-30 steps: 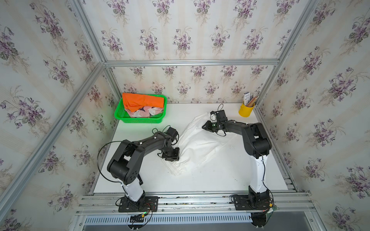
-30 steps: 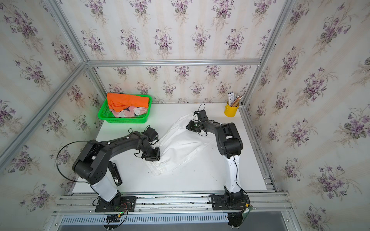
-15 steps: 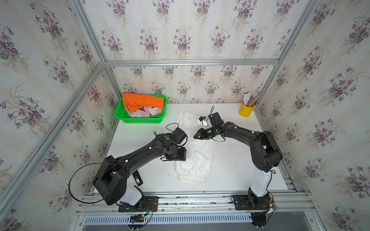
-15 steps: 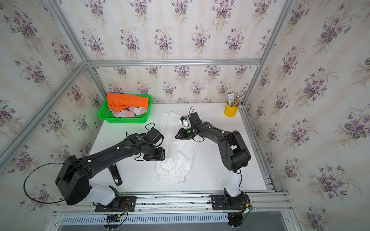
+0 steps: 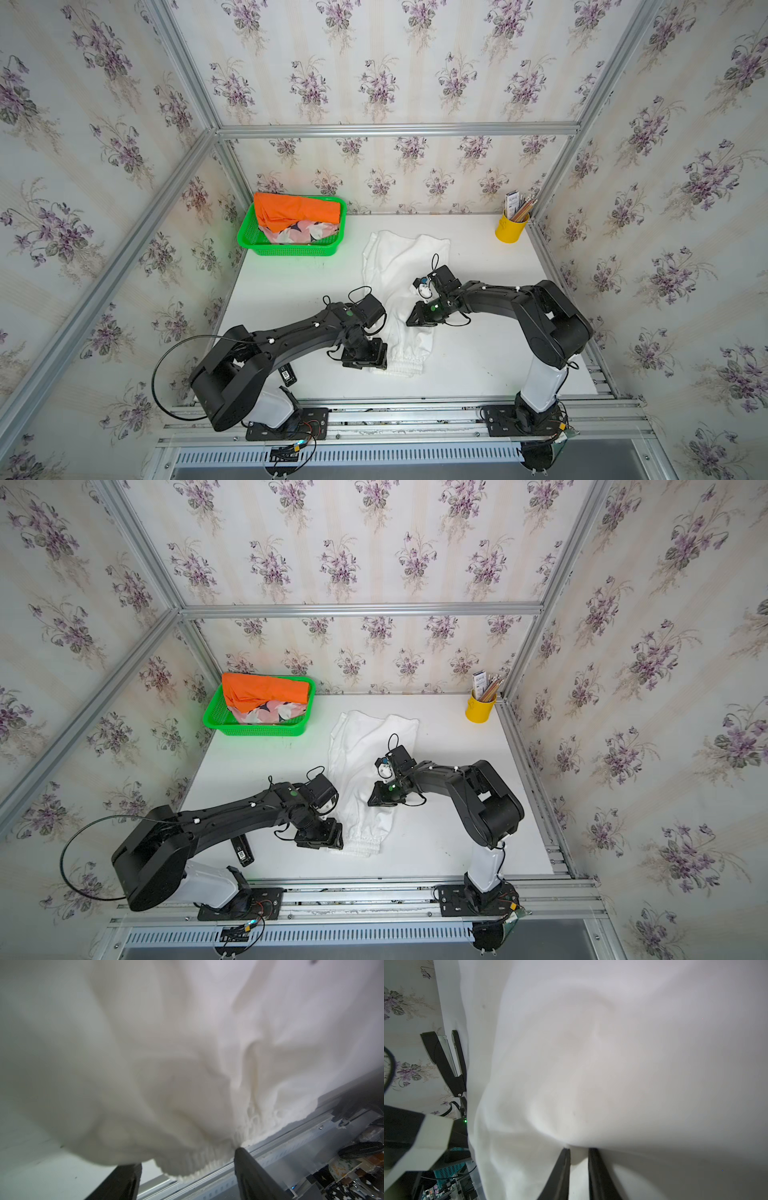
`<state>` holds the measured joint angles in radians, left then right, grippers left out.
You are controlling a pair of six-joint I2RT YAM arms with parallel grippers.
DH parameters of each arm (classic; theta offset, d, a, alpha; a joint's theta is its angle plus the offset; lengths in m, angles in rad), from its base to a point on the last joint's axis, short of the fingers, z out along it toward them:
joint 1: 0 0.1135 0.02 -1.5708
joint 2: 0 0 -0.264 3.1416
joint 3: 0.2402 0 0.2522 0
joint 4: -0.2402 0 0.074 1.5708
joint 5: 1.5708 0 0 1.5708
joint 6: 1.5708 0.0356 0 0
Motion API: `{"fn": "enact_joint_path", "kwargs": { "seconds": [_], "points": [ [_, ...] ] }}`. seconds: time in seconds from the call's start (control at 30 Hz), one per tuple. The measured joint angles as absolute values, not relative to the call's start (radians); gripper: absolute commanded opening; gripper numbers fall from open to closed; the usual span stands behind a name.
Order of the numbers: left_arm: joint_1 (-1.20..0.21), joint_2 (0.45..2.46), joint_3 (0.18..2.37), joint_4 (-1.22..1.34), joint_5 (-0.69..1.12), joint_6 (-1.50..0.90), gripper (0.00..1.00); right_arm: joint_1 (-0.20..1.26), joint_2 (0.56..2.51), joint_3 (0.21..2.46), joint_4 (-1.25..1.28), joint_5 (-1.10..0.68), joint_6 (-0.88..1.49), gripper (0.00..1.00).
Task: Roll up the shorts
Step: Adjust the shorts at the center of the board, then roll the shorts at the center of the board.
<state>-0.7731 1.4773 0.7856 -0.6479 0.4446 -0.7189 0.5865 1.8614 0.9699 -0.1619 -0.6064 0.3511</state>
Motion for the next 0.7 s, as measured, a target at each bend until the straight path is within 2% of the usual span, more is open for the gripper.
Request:
{"fn": "enact_joint_path", "kwargs": {
  "seconds": [0.07, 0.1, 0.27, 0.33, 0.37, 0.4, 0.5, 0.57, 0.7],
  "points": [
    [-0.773, 1.509, 0.772, -0.593, 0.472, -0.739, 0.44, 0.587, 1.876, 0.995, -0.155, -0.586, 0.352, 0.23],
    [-0.772, 1.519, 0.769, -0.576, 0.478, -0.741, 0.39, 0.587, 1.878, 1.006, -0.158, -0.569, 0.350, 0.24],
    [-0.768, 1.515, 0.774, -0.536, 0.478, -0.751, 0.22, 0.582, 1.799, 1.018, -0.199, -0.453, 0.311, 0.39],
    [-0.756, 1.489, 0.773, -0.535, 0.467, -0.755, 0.19, 0.587, 1.719, 0.999, -0.205, -0.418, 0.279, 0.42],
    [-0.748, 1.471, 0.772, -0.535, 0.454, -0.759, 0.20, 0.596, 1.671, 0.984, -0.208, -0.396, 0.257, 0.44],
    [-0.738, 1.455, 0.769, -0.534, 0.448, -0.761, 0.25, 0.606, 1.636, 0.974, -0.212, -0.379, 0.242, 0.46],
    [-0.709, 1.411, 0.762, -0.540, 0.417, -0.775, 0.45, 0.648, 1.525, 0.935, -0.237, -0.311, 0.188, 0.50],
    [-0.700, 1.385, 0.762, -0.544, 0.397, -0.784, 0.63, 0.662, 1.469, 0.914, -0.258, -0.278, 0.163, 0.51],
    [-0.701, 1.378, 0.754, -0.534, 0.390, -0.794, 0.73, 0.663, 1.405, 0.891, -0.287, -0.225, 0.151, 0.53]
  ]
}}
